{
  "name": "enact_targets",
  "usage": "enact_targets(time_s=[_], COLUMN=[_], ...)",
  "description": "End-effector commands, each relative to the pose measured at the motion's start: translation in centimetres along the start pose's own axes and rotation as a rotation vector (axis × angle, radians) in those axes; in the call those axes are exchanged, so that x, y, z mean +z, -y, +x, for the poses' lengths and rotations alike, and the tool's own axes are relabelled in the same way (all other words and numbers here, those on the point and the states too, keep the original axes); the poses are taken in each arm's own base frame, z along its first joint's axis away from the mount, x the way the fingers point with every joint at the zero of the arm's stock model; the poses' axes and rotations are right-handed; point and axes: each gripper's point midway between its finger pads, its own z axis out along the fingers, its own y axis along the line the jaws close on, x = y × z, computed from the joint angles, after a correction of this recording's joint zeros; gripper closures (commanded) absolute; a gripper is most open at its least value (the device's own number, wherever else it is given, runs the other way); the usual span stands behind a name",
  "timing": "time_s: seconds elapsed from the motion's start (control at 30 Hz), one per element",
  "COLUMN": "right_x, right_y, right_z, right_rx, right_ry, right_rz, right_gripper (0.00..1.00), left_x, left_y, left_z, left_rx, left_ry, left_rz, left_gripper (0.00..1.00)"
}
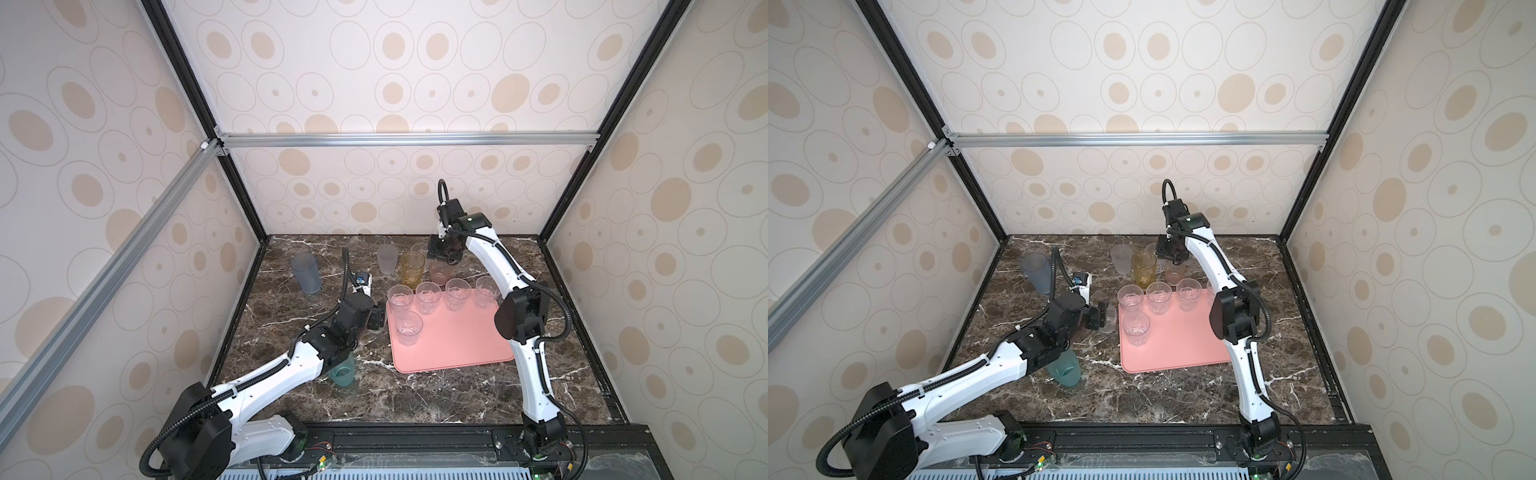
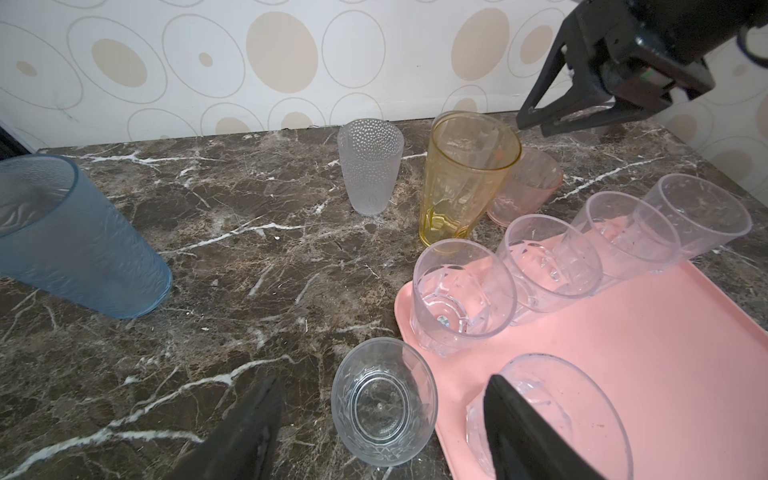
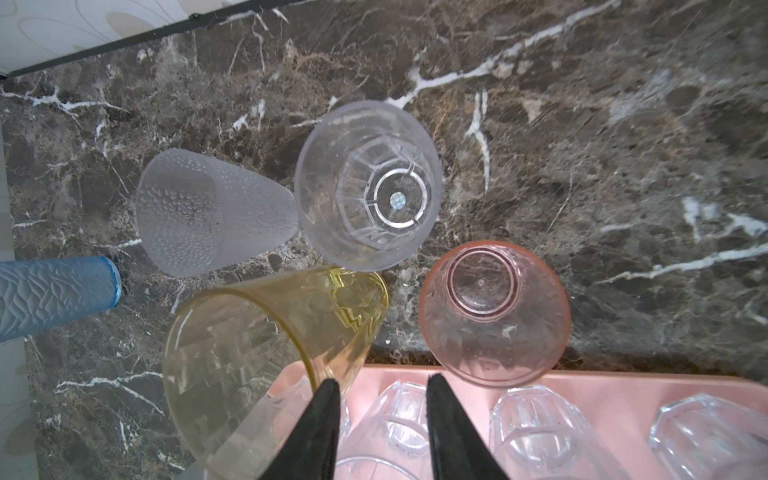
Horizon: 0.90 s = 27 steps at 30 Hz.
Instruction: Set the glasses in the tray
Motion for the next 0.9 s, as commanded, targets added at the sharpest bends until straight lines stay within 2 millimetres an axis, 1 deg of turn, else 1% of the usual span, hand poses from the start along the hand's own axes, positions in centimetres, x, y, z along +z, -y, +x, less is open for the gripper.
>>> enact_targets(time_s=[0.0, 0.07, 0.2, 0.4, 0.57, 0.67, 0.8, 0.87], right_x=[0.1, 0.7, 2.6, 5.6, 7.7, 8.5, 9.6, 10.3], right_y=[2.2, 2.3, 1.9, 1.8, 2.0, 2.0, 2.7, 3.2], right_z=[-2.2, -2.9, -3.9, -4.5, -5.0, -5.2, -5.5, -5.5], right_rx=[0.021, 0.016, -0.033, -0.077, -0.082, -0.072, -0.07, -0.076], right_ry=[0.055, 0.072, 0.096, 0.109, 0.129, 0.141, 0.158, 0.163], right_rz=[0.035, 0.031, 0.004, -0.014, -0.023, -0.025, 0.004, 0.025], right_gripper=[0.62, 0.62, 0.54, 0.53, 0.54, 0.56, 0.59, 0.63], left_x=[-0.9, -1.0, -1.0, -0.7, -0.4, -0.4, -0.4, -0.3], left_y=[-0.6, -0.7, -0.3, 0.2, 0.5, 0.5, 0.5, 0.4], left_z=[-0.6, -0.7, -0.8, -0.9, -0.7, -0.5, -0.3, -0.1], left_rx=[0.0, 0.003, 0.006, -0.005, -0.005, -0.003, -0.006, -0.003], left_ry=[0.028, 0.032, 0.049, 0.055, 0.039, 0.033, 0.027, 0.02], left_rz=[-0.026, -0.027, -0.007, 0.018, 0.021, 0.02, 0.017, 0.014], left_gripper=[0.23, 0.23, 0.23, 0.24, 0.24, 0.24, 0.24, 0.24])
